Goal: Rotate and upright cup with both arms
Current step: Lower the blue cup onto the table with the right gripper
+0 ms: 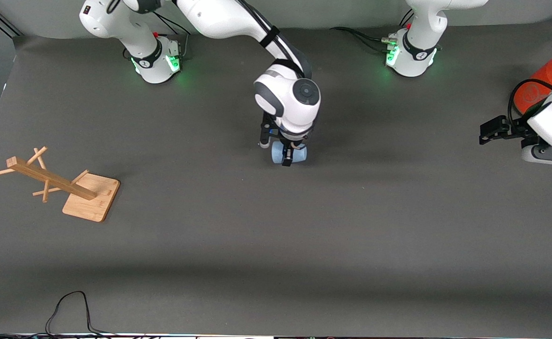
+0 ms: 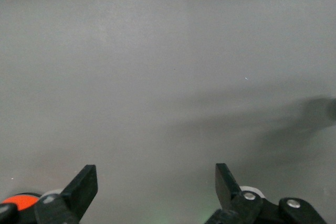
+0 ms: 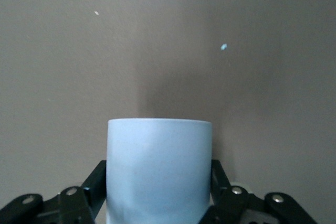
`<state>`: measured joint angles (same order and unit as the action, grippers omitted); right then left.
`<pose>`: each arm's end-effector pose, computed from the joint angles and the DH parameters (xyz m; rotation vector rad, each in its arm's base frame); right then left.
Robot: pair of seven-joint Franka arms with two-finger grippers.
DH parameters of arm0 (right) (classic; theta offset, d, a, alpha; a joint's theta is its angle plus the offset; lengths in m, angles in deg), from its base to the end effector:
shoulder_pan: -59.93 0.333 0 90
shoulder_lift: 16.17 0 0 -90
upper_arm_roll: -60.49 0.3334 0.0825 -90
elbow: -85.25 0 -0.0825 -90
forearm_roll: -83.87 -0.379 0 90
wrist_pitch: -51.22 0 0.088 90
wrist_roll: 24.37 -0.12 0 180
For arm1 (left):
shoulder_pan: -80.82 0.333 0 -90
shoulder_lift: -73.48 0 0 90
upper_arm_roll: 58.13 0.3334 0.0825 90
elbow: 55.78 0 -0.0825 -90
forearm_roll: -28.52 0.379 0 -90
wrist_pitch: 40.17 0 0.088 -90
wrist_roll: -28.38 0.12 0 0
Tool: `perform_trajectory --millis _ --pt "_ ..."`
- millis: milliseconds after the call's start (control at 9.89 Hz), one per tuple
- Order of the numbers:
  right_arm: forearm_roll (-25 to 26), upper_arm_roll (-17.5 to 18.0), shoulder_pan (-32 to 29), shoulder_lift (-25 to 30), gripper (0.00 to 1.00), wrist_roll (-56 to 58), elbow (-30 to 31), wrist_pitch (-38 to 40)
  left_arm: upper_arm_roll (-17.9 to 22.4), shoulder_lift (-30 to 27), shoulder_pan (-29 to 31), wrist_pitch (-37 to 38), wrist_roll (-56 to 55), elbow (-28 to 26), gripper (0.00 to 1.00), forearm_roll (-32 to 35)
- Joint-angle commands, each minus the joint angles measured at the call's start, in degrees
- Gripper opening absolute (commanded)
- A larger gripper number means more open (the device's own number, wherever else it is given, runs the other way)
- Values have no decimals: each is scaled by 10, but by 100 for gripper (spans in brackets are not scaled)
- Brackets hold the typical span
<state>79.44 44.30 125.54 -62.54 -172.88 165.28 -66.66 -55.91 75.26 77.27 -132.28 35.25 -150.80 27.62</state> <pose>0.4358 0.5782 0.2290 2.0071 -2.2804 0.2417 0.5566 -0.0151 0.5740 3.1128 -0.2212 -0.1265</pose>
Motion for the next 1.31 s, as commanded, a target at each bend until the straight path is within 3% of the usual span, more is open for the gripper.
perform_trajectory --millis 0,303,506,1213 --pt "-3 -6 4 -51 55 -37 -62 7 4 4 -7 2 -1 9 100 -21" --pt "-2 -2 6 -72 56 -42 -66 -5 5 5 -6 0 -1 8 100 -27" --pt "-2 -2 6 -77 99 -41 -67 -6 5 6 -7 0 -2 9 100 -27" --pt "0 -3 4 -58 100 -18 -73 1 5 8 -1 0 -1 7 100 -27"
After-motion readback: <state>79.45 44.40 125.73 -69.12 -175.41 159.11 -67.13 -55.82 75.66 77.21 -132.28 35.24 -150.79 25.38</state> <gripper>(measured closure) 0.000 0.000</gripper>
